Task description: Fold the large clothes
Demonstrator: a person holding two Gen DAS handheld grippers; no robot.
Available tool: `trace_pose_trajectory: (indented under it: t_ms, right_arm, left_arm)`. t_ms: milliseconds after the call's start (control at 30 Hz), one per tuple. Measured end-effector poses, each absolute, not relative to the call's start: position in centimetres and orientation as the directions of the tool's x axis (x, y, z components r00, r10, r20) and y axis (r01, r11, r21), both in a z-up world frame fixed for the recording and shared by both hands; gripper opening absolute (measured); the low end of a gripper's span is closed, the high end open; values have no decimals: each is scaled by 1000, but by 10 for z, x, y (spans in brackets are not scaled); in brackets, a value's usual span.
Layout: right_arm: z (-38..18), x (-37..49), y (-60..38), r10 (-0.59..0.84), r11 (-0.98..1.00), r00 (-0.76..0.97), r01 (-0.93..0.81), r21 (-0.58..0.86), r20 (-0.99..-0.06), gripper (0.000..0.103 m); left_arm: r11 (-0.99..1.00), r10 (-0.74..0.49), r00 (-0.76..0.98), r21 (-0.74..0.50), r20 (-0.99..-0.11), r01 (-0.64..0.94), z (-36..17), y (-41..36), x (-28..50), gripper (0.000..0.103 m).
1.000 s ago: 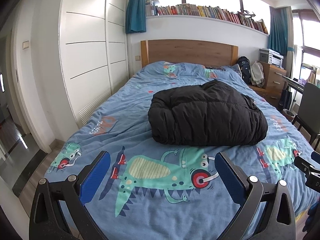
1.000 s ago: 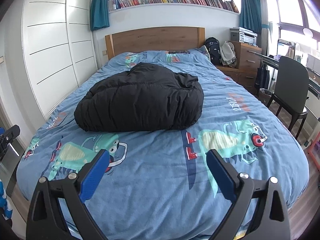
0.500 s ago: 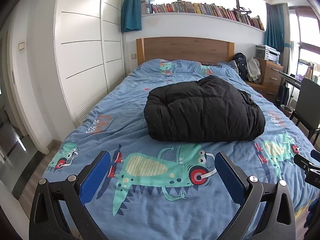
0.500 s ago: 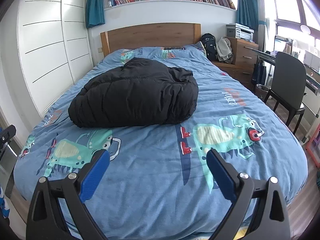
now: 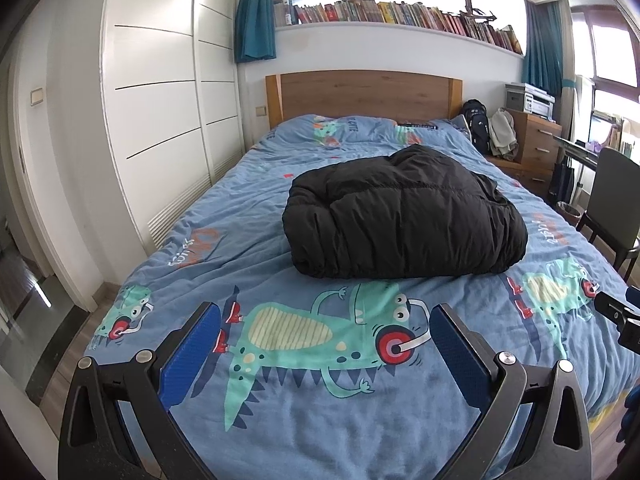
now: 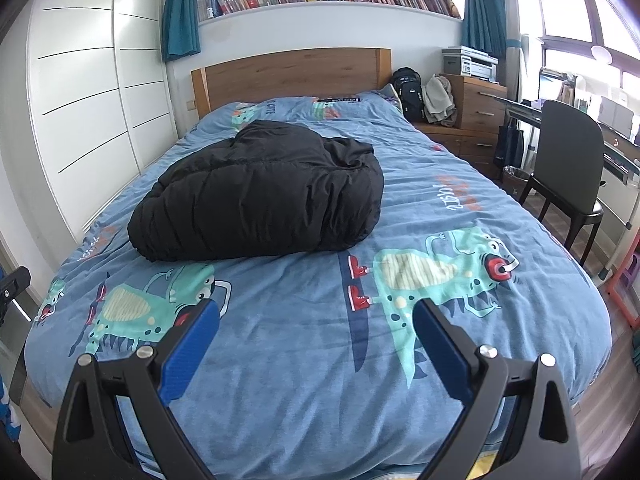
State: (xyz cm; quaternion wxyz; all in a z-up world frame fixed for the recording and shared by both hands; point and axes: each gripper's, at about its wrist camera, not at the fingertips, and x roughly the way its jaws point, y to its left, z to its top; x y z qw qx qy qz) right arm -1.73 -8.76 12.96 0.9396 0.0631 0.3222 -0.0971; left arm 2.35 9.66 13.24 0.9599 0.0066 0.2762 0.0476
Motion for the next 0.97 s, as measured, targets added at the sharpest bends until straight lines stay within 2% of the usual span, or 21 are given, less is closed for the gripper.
trace_pose_trajectory:
  t_ms: [967]
  right_arm:
    - [123,-22,-95,-153,971,764,234,49,-627,98]
  left_arm:
    - [997,76,823,33,-563,-69,121,97,27,102]
